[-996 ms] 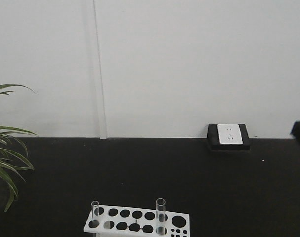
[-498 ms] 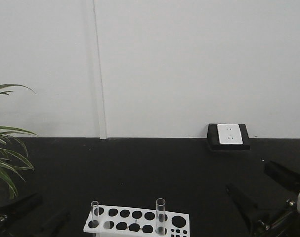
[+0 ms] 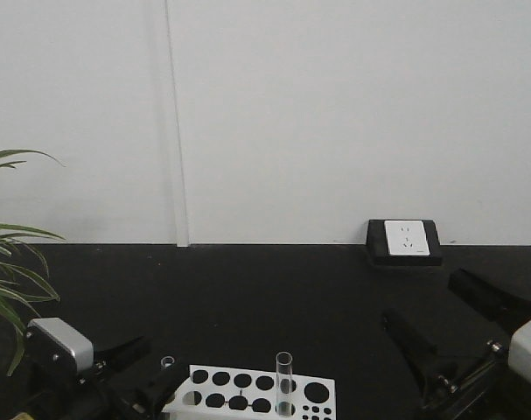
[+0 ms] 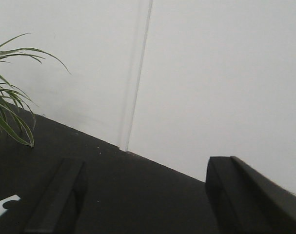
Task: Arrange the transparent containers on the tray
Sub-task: 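Lower both grippers onto the two clear test tubes in the rack, then close both grippers on the tubes and lift them out of the rack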
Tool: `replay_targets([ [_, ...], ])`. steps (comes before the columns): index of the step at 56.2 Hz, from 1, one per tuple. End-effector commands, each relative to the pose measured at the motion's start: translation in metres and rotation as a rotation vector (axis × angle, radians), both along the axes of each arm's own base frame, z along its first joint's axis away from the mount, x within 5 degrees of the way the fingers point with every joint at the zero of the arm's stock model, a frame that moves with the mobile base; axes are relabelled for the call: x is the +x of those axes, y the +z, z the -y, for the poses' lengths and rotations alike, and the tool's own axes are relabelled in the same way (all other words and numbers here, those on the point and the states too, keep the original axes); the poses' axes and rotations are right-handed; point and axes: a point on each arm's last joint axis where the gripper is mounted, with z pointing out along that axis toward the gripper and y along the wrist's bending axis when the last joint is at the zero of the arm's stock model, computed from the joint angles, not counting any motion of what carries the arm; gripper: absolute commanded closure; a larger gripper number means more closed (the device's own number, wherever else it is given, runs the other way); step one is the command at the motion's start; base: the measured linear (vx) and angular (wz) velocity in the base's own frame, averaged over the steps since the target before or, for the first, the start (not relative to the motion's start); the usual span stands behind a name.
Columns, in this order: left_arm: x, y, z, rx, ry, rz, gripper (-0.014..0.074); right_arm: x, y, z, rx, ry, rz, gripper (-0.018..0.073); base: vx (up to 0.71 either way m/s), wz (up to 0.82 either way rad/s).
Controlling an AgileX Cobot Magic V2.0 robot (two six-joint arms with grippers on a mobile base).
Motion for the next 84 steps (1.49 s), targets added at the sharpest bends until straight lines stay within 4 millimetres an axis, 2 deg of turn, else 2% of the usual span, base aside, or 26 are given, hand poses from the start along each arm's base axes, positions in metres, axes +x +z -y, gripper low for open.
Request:
replay_targets([
  [1, 0.01, 0.02, 0.005, -0.072, -0.013, 0.12, 0.0052, -0.001, 0.02, -0.001, 0.046, 0.021, 0.116, 0.0007, 0.0, 0.0],
  [16, 0.023, 0.003, 0.01, -0.096, -0.032, 0.117, 0.0055, -0.001, 0.02, -0.001, 0.047, 0.021, 0.117, 0.0007, 0.0, 0.0],
  [23, 0.024, -0.002, 0.012, -0.105, -0.046, 0.155, 0.0097, -0.001, 0.02, -0.001, 0.047, 0.021, 0.117, 0.0007, 0.0, 0.0],
  [27, 0.024, -0.003, 0.012, -0.094, -0.047, 0.167, 0.0153, -0.001, 0.02, -0.001, 0.047, 0.021, 0.117, 0.0008, 0.0, 0.0],
  [33, 0.024, -0.003, 0.012, -0.093, -0.047, 0.168, 0.0282, -0.001, 0.02, -0.001, 0.047, 0.021, 0.117, 0.0009, 0.0, 0.0],
  [43, 0.024, -0.001, 0.012, -0.109, -0.044, 0.187, 0.0585, -0.001, 0.02, -0.001, 0.047, 0.021, 0.117, 0.0009, 0.0, 0.0],
  [48, 0.024, 0.001, 0.012, -0.12, -0.048, 0.201, 0.0606, -0.001, 0.02, -0.001, 0.048, 0.021, 0.117, 0.0008, 0.0, 0.0],
  [49, 0.022, 0.01, 0.011, -0.143, -0.051, 0.217, 0.0603, -0.001, 0.02, -0.001, 0.049, 0.02, 0.115, 0.0008, 0.0, 0.0],
  [56, 0.014, 0.038, 0.009, -0.234, -0.058, 0.225, 0.0603, -0.001, 0.019, -0.001, 0.047, 0.019, 0.111, 0.0008, 0.0, 0.0],
  [61, 0.001, 0.071, 0.007, -0.268, -0.082, 0.298, 0.0602, 0.001, 0.016, -0.002, 0.043, 0.018, 0.096, 0.0008, 0.0, 0.0],
  [75, -0.026, 0.156, 0.0, -0.079, -0.063, 0.419, 0.0601, 0.018, -0.008, -0.015, 0.042, 0.086, -0.015, 0.0008, 0.0, 0.0],
  [78, -0.032, 0.176, -0.003, -0.074, -0.046, 0.438, 0.0601, 0.022, -0.015, -0.02, 0.032, 0.121, -0.024, 0.0008, 0.0, 0.0],
  [84, -0.043, 0.203, -0.008, -0.094, -0.016, 0.448, 0.0601, 0.029, -0.029, -0.03, 0.03, 0.197, -0.05, 0.0008, 0.0, 0.0],
])
